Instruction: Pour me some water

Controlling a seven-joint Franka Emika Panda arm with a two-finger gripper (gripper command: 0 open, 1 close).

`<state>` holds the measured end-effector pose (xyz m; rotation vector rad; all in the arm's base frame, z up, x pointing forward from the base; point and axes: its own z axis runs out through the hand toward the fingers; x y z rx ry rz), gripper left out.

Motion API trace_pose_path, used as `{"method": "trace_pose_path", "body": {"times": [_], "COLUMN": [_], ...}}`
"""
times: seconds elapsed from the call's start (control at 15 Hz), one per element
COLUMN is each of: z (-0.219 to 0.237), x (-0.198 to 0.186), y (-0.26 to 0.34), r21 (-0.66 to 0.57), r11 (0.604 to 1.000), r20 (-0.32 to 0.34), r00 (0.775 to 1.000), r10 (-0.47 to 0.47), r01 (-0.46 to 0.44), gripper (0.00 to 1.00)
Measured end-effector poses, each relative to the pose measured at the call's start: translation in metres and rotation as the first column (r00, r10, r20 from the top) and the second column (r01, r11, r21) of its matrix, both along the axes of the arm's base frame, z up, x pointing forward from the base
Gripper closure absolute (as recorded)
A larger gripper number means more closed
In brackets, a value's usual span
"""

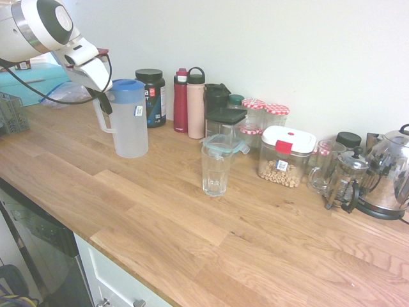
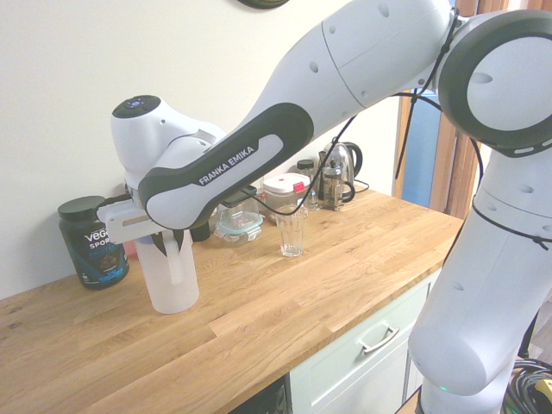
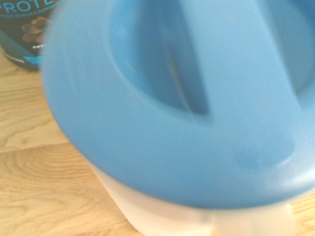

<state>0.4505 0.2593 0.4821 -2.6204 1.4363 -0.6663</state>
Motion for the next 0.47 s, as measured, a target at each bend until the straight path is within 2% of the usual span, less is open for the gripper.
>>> {"method": "trace_pose_path", "body": {"times": [0.2, 0.27, 0.33, 0.47], "z": [0.016, 0.020, 0.024, 0.037], "x": [-0.012, -0.025, -0.041, -0.075], "y": [-0.004, -0.004, -0.005, -0.011], "r21": [0.009, 0.020, 0.043, 0.101], "r11": [1.000, 1.000, 0.999, 0.993], "r20": [0.003, -0.039, -0.114, -0.261], "r00": [1.000, 0.999, 0.993, 0.962], "r10": [-0.010, -0.004, 0.018, 0.080], "r01": [0.010, 0.005, -0.013, -0.055], "gripper": [0.00, 0.00, 0.00, 0.00]}}
